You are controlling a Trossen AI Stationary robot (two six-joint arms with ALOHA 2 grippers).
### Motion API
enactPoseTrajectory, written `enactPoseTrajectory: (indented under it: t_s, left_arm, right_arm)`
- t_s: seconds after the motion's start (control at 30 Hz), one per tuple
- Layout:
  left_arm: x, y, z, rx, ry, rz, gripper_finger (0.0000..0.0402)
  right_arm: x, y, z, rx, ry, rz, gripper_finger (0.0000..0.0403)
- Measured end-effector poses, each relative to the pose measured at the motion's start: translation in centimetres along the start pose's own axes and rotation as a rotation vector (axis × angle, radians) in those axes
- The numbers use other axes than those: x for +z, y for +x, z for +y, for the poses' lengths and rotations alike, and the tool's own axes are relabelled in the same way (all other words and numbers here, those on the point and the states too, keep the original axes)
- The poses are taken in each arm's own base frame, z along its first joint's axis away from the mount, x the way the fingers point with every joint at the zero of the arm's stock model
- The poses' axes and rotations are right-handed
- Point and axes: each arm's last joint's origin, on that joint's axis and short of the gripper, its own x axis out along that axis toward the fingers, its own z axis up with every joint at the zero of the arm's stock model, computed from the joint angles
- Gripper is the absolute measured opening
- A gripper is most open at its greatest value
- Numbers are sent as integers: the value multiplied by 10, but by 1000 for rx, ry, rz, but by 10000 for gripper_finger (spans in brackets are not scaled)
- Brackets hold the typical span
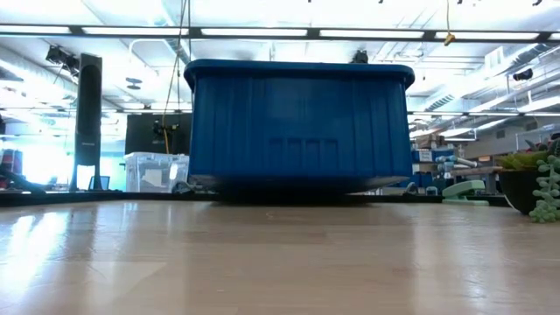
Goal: Sort Items/Unsort Items
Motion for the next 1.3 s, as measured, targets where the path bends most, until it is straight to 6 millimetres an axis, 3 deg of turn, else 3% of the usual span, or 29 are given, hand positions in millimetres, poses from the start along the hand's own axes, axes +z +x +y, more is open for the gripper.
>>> enactPoseTrajectory:
  t_s: [0.37, 0.73, 1.13, 1.3]
  left_arm:
    - [4, 7, 11, -87, -133, -11, 145]
    - [1, 8, 10, -104, -138, 14, 145]
    - [5, 7, 9, -120, -128, -19, 148]
    - [6, 7, 9, -124, -128, -25, 157]
  right_arm:
    - [-4, 33, 21, 25, -353, 56, 228]
    - [-3, 48, 18, -41, -453, 54, 224]
    - [-5, 49, 19, -16, -414, 15, 65]
    - [-1, 47, 21, -16, -394, 8, 55]
